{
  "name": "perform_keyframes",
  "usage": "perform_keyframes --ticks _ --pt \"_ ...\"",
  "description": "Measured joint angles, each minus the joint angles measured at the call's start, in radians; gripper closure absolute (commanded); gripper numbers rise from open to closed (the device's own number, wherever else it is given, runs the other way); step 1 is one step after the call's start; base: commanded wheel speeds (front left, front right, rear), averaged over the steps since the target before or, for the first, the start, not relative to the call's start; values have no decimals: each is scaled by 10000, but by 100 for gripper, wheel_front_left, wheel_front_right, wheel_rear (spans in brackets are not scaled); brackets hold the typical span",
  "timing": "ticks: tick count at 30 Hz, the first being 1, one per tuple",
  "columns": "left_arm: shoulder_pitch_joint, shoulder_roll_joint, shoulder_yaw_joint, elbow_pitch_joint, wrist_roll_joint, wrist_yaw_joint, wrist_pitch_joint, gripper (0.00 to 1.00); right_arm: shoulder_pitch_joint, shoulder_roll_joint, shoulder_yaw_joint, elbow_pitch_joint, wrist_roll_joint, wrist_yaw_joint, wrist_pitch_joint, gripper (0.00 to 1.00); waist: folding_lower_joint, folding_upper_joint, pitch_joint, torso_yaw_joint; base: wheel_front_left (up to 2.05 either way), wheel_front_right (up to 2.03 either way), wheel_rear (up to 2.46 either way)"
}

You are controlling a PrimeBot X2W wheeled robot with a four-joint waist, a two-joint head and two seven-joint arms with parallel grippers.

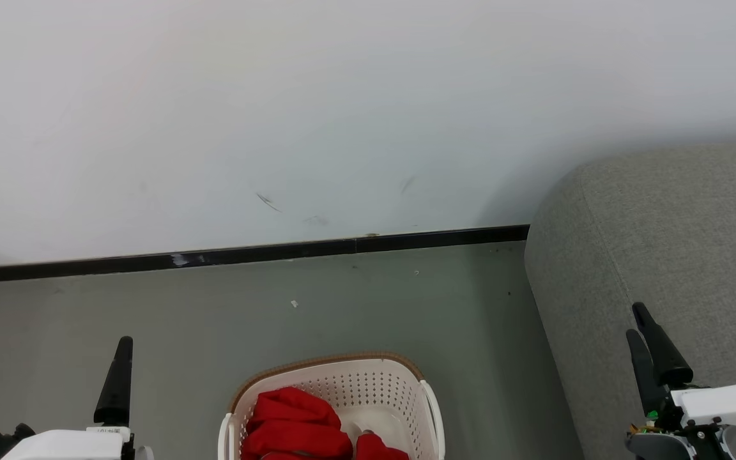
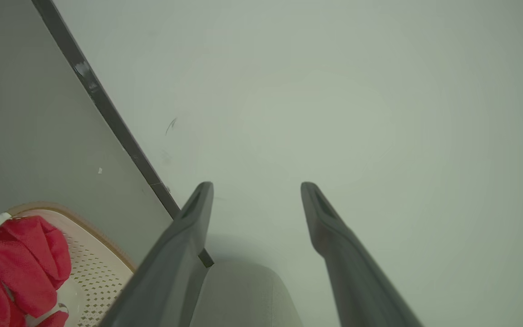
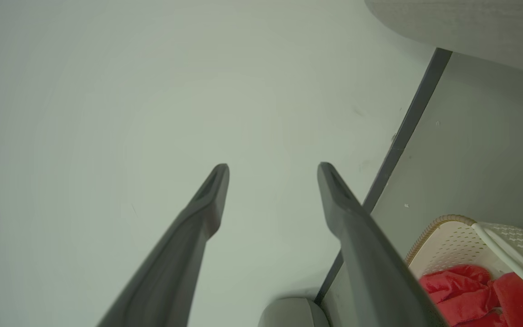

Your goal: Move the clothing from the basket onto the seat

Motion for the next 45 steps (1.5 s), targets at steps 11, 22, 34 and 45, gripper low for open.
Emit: perform_keyframes --ticks 11,22,34,45 --pt "0 441 -311 -173 1605 -61 -445 0 -179 -508 374 -431 -1967 2 -276 0 5 0 -9 -35 0 0 0" --pt "-1 788 -500 -395 3839 -94 -830 0 -259 -851 387 -788 -4740 2 -566 0 -40 0 42 -57 0 0 0" --pt "-1 1110 -976 -428 6332 144 -1243 0 -337 -897 677 -907 -7419 10 -861 0 -69 0 96 -51 0 0 0" --pt "-2 1131 -1243 -403 7981 403 -1634 0 -336 -786 589 -849 -9455 12 -1135 0 -74 0 71 -58 0 0 0"
